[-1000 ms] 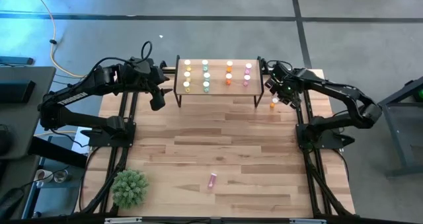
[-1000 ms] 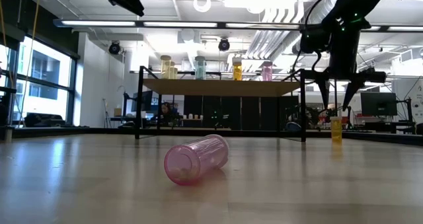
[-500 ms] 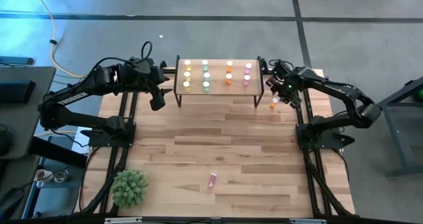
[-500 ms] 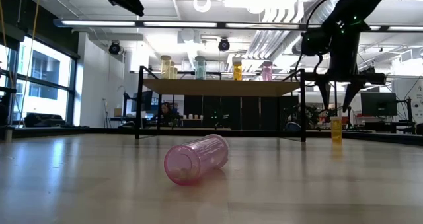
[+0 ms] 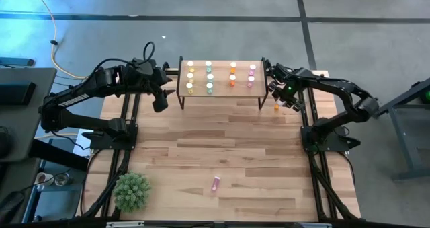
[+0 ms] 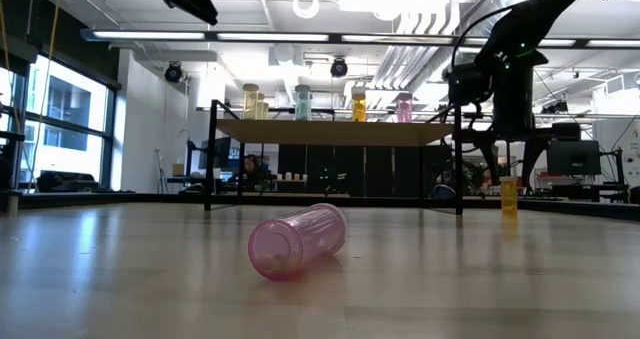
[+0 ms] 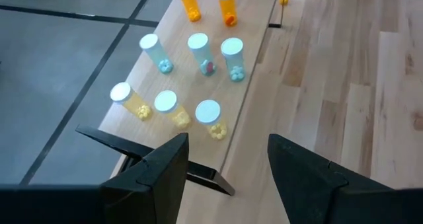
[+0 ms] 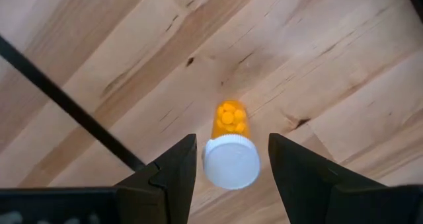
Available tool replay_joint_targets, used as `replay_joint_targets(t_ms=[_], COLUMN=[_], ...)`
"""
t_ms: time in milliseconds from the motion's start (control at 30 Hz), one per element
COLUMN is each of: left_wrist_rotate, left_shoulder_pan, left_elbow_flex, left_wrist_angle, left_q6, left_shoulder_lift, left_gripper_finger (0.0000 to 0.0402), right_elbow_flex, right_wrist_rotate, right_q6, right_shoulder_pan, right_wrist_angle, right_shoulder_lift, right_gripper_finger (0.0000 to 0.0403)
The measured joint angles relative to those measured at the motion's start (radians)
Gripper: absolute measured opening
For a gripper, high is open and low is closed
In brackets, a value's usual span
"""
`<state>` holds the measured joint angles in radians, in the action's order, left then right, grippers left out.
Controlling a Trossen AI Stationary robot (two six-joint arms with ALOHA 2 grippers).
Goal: Pick and place medicine bottles onto shelf by color
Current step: Put the orange pill bottle on the shelf aligned with the other orange pill bottles
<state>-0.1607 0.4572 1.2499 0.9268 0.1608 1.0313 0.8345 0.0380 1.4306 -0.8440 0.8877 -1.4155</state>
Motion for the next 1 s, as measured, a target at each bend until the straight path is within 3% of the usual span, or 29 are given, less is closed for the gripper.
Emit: replay_joint_targets(t_ms=[167,500,800,1000], left_wrist_rotate=[-0.009,-0.01,-0.011,-0.008], left_shoulder_pan=[0.0,0.0,0.0,0.0], left_elbow_flex=[0.0,0.0,0.0,0.0], left_wrist_angle=[0.0,0.0,0.0,0.0], left_q6=[0.0,0.0,0.0,-0.021], left_shoulder_lift=[0.0,0.0,0.0,0.0], left_gripper_finger=[0.0196,0.0196,0.0196,0.0196], right_elbow_flex=[0.0,0.0,0.001,0.002], right_wrist_rotate=[0.0,-0.004,-0.002,-0.001], right_q6=[-0.017,-0.026,-0.07,-0.089], right_shoulder_pan=[0.0,0.0,0.0,0.0], right_wrist_angle=[-0.011,-0.01,0.031,0.053], right_shoulder_lift=[-0.005,-0.005,0.009,0.089], right_gripper_finger=[0.0174,0.0106,0.0106,0.0106])
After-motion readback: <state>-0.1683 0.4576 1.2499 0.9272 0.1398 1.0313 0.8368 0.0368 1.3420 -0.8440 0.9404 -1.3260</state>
